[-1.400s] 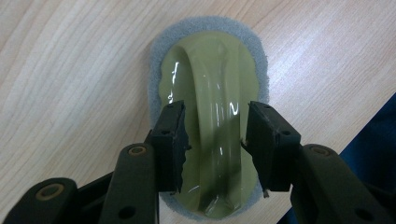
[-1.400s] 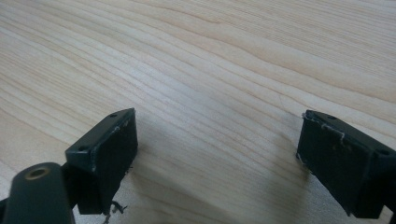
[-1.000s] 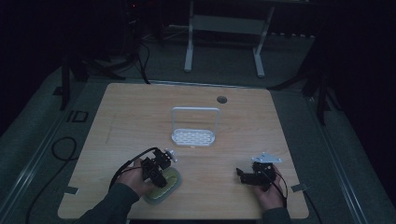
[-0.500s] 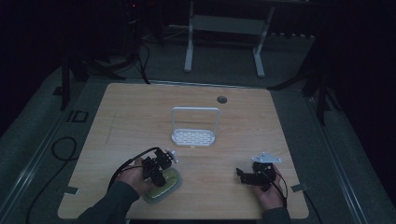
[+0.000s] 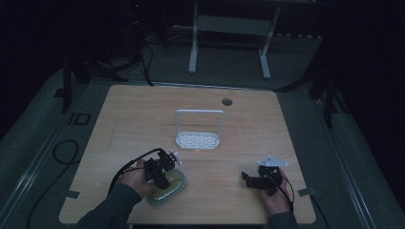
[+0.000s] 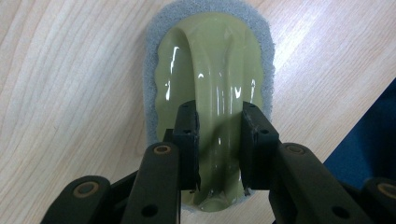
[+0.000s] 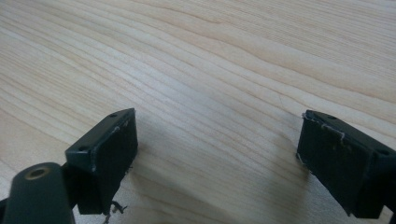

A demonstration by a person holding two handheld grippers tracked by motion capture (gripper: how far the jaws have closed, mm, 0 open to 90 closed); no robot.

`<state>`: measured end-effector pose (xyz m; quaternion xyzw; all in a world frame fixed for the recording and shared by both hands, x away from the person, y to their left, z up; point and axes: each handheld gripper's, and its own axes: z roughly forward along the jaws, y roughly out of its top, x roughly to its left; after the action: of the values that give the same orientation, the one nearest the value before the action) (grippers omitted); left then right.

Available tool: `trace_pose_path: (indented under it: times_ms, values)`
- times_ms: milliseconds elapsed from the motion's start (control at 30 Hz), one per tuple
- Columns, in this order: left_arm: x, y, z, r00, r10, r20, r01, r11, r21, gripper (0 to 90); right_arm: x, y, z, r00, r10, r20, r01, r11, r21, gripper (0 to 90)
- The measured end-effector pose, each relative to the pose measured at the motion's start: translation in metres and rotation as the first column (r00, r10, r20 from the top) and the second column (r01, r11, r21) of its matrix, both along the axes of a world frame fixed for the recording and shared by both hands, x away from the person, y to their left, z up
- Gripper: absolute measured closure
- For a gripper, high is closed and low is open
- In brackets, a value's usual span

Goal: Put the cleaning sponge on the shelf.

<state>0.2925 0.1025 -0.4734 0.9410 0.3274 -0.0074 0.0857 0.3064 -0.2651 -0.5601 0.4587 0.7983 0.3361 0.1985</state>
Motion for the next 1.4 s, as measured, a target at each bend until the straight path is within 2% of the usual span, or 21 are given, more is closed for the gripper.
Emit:
trace_pose_path:
  times_ms: [200, 333, 633, 767, 1033, 1400]
  values:
    - [0.002, 0.002, 0.002, 1.0, -0.004, 0.007, 0.004, 0.9999, -0.012, 71.7, 0.0, 0.0, 0.0, 1.0, 0.0, 0.0, 0.0, 1.0, 0.0, 11.9]
    - [0.003, 0.003, 0.004, 0.999, -0.02, 0.04, 0.021, 0.9995, -0.024, 71.7, 0.0, 0.0, 0.0, 1.0, 0.0, 0.0, 0.0, 1.0, 0.0, 11.9]
    - [0.008, 0.006, 0.005, 0.998, -0.01, 0.063, 0.014, 0.9981, -0.06, 71.7, 0.0, 0.0, 0.0, 1.0, 0.0, 0.0, 0.0, 1.0, 0.0, 11.9]
    - [0.009, 0.006, 0.006, 0.9973, -0.022, 0.071, 0.027, 0.9971, -0.071, 71.8, 0.0, 0.0, 0.0, 1.0, 0.0, 0.0, 0.0, 1.0, 0.0, 11.9]
    - [0.018, 0.004, 0.008, 0.991, -0.005, 0.134, 0.02, 0.9937, -0.11, 71.8, 0.0, 0.0, 0.0, 1.0, 0.0, 0.0, 0.0, 1.0, 0.0, 11.8]
    - [0.032, 0.003, 0.01, 0.9834, -0.029, 0.179, 0.051, 0.9916, -0.119, 71.8, 0.0, 0.0, 0.0, 1.0, -0.002, -0.001, 0.002, 1.0, 0.001, 11.8]
